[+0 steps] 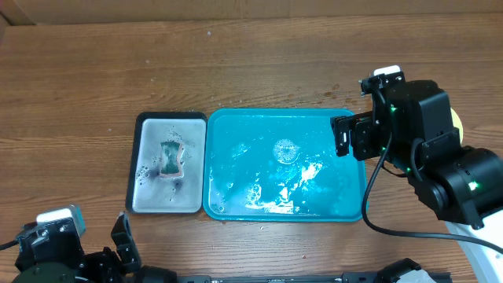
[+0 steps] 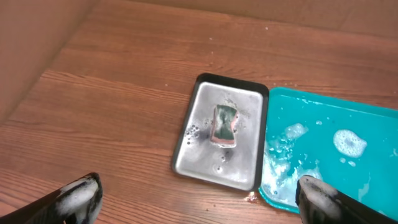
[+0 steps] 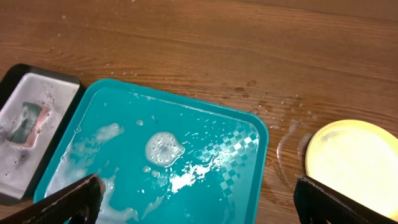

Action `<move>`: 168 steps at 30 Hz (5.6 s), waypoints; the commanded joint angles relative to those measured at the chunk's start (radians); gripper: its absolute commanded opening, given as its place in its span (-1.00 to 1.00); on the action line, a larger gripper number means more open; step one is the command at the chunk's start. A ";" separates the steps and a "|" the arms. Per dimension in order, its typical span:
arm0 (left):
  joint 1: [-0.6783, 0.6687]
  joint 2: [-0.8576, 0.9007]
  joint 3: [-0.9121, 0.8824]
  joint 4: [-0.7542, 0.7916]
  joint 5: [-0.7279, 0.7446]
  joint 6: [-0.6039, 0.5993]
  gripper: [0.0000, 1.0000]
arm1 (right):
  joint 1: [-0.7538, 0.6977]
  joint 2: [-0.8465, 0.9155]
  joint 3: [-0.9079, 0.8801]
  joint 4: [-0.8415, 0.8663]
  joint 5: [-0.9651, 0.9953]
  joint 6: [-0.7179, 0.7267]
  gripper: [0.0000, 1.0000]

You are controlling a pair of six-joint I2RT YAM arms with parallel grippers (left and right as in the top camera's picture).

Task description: Clean dirty plates on tray and stack at the side

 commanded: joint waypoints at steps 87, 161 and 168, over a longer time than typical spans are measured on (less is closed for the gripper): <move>-0.003 -0.004 -0.005 0.000 0.014 -0.003 0.99 | -0.267 -1.157 -1.423 1.294 -0.185 0.114 0.99; -0.003 -0.004 -0.005 0.000 0.014 -0.003 0.99 | -0.326 -1.152 -1.440 1.054 -0.080 -0.064 0.99; -0.003 -0.004 -0.007 -0.009 0.023 -0.008 0.99 | -0.325 -1.152 -1.440 1.054 -0.080 -0.064 0.99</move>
